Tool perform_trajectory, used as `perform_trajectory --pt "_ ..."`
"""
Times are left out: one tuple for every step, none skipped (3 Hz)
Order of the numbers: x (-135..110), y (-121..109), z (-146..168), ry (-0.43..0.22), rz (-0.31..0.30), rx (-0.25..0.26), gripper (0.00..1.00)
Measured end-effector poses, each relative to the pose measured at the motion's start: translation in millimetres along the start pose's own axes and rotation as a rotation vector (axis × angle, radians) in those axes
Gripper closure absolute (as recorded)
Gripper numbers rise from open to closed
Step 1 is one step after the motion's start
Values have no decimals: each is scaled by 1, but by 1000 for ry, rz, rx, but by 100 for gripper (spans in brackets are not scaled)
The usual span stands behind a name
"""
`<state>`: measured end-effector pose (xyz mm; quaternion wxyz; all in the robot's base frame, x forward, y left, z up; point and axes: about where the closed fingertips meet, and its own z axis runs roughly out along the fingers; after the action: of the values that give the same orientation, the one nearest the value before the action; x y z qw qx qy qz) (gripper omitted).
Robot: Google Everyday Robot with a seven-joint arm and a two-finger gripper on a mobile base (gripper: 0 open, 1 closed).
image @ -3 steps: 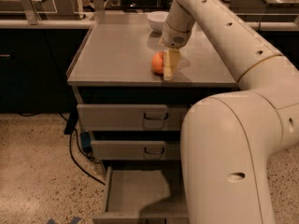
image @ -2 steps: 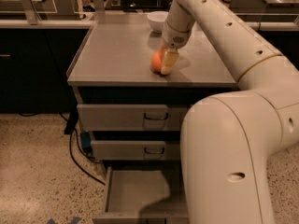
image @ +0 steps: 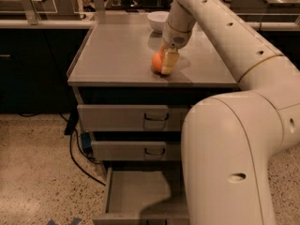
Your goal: Place orange into bottom drawer
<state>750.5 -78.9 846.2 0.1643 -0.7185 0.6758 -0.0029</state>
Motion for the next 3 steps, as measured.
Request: perform_trajectory --pt "-7 -1 -4 -37 -19 4 100" --pt "-15 9 -31 -112 -65 23 100" --pt "-22 41 -91 -178 -120 83 100"
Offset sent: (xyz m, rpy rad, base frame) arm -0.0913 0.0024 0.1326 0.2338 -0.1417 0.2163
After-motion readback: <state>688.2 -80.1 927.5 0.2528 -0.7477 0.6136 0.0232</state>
